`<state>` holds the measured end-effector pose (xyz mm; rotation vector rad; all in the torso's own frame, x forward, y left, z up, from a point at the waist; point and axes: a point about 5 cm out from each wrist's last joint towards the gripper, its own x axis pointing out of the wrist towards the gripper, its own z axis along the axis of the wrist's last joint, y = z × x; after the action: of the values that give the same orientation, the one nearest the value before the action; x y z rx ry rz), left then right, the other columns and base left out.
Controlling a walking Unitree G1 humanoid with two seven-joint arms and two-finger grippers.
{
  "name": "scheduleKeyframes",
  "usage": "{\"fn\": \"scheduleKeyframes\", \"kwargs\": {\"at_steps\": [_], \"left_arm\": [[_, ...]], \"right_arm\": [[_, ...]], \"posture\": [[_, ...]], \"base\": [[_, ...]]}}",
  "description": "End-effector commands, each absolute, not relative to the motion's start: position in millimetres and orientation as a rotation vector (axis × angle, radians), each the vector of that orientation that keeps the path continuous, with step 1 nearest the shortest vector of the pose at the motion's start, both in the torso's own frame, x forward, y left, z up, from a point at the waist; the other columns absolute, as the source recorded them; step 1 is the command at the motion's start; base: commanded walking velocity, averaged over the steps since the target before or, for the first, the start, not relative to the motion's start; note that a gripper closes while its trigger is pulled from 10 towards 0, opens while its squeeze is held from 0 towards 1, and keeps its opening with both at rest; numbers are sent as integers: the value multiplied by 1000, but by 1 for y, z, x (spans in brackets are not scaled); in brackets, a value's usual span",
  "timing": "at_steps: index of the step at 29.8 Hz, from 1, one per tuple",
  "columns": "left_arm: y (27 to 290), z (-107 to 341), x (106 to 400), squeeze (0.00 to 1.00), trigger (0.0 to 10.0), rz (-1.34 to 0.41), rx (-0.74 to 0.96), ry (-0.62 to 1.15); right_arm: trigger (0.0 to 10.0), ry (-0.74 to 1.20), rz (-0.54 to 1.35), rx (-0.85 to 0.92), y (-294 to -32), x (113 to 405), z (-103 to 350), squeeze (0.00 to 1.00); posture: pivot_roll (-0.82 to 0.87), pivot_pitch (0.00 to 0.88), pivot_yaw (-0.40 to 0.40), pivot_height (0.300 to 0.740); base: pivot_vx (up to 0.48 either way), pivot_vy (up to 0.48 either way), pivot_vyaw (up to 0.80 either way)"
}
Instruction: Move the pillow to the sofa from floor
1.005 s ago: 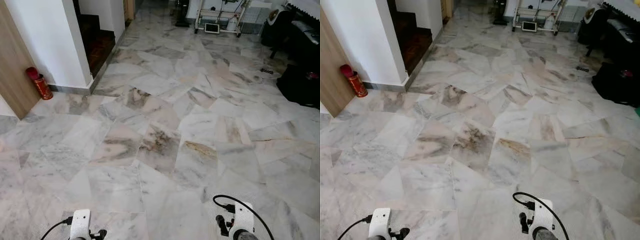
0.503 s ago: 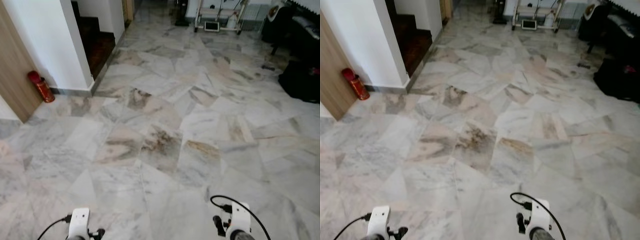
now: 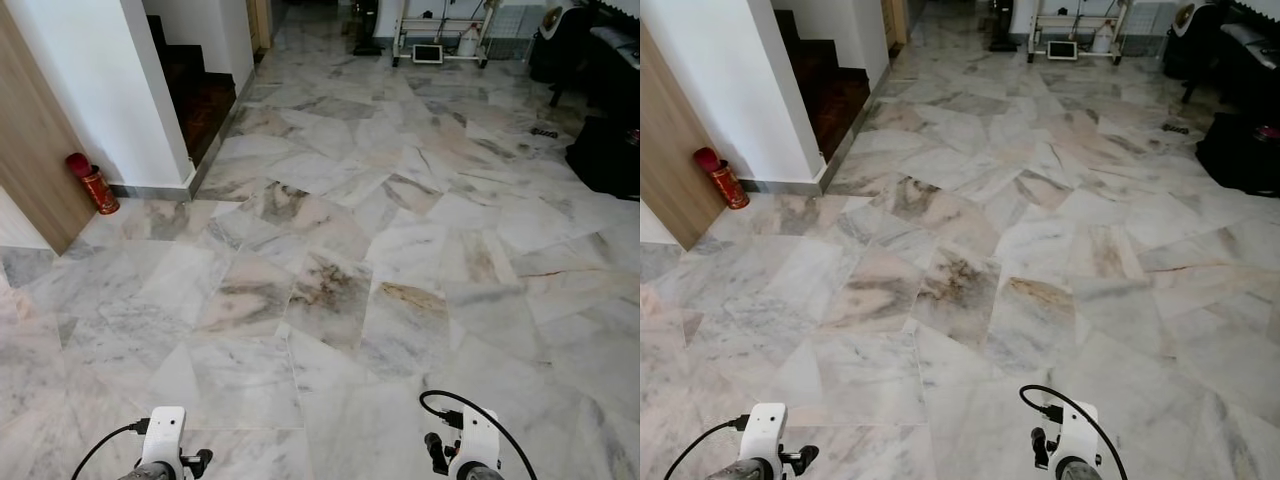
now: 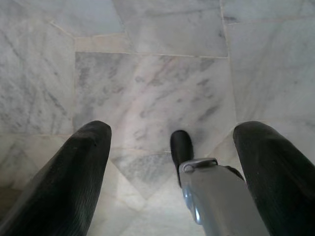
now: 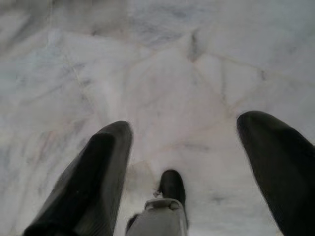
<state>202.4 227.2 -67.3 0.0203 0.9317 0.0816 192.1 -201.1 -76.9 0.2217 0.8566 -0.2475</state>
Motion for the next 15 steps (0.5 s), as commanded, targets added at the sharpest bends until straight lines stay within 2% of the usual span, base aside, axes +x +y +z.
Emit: {"fn": "scheduleKeyframes", "kwargs": {"at_steps": [1, 15], "left_arm": [[229, -70, 197, 0, 10000, 103, 10, 946], [233, -77, 182, 0, 10000, 136, 4, 969]], "right_arm": [[10000, 863, -280, 272, -200, 186, -80, 0], [10000, 913, -257, 203, -198, 172, -87, 0]], "posture": [[-141, 0, 20, 740], [-89, 0, -3, 740]], "base": [[0, 0, 0], [0, 0, 0]]}}
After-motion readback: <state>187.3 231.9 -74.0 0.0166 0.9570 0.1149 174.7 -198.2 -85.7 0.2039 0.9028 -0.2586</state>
